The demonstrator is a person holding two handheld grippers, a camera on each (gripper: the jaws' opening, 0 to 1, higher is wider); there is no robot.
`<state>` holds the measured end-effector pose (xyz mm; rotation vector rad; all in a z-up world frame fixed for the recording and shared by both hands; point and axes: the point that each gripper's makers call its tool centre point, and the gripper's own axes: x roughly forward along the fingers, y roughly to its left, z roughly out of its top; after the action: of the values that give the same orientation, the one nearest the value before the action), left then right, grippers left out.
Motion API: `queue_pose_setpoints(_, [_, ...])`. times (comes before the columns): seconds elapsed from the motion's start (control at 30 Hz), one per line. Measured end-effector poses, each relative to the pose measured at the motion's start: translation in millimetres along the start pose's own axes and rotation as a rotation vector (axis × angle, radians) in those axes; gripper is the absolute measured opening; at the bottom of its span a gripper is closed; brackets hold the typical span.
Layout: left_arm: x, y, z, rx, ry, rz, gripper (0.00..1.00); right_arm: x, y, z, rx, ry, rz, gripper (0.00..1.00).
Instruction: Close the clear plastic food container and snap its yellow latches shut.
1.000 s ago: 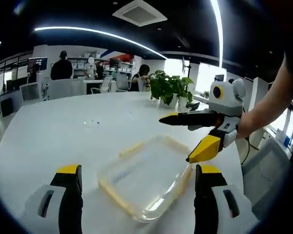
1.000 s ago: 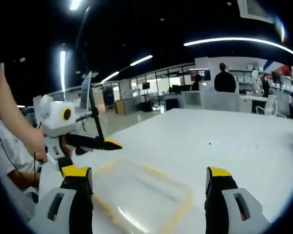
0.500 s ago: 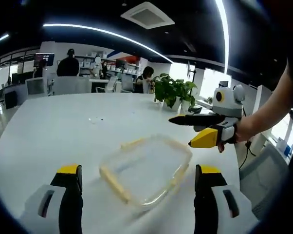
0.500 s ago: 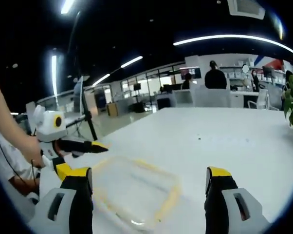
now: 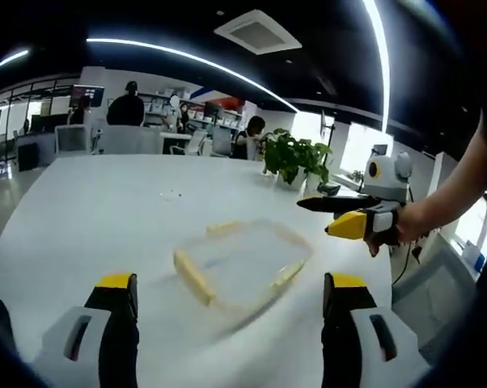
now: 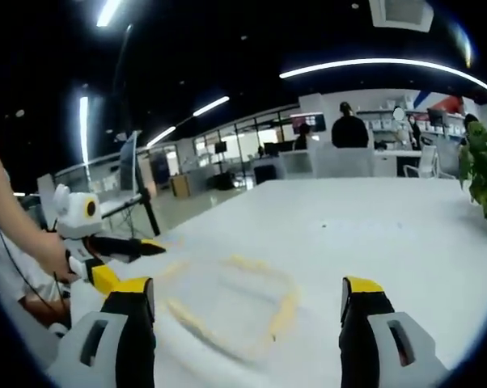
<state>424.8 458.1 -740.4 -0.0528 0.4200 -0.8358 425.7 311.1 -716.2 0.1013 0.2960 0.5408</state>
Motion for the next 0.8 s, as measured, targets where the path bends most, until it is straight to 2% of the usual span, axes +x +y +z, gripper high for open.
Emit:
queue_pose_setpoints(0.37, [-23.9,-16.1,-17.5,-0.016,0.014,0.02,0.94,-24.3,8.1,-11.9,0.001,0.021,-0.017,0.96])
queue_pose_setpoints(0.5, [-34.4,-20.9,-24.6,-0.022,0.037,0.016,0.94,-31.6,11.7,-17.5,0.01,0.029,-0.022,0.96])
queue_pose_setpoints(0.8, [-52.3,-20.6,-37.1,-0.02,0.063,0.028,0.93,-48.8,23.2,-31.2,-0.019,0.084,-0.015,0.96])
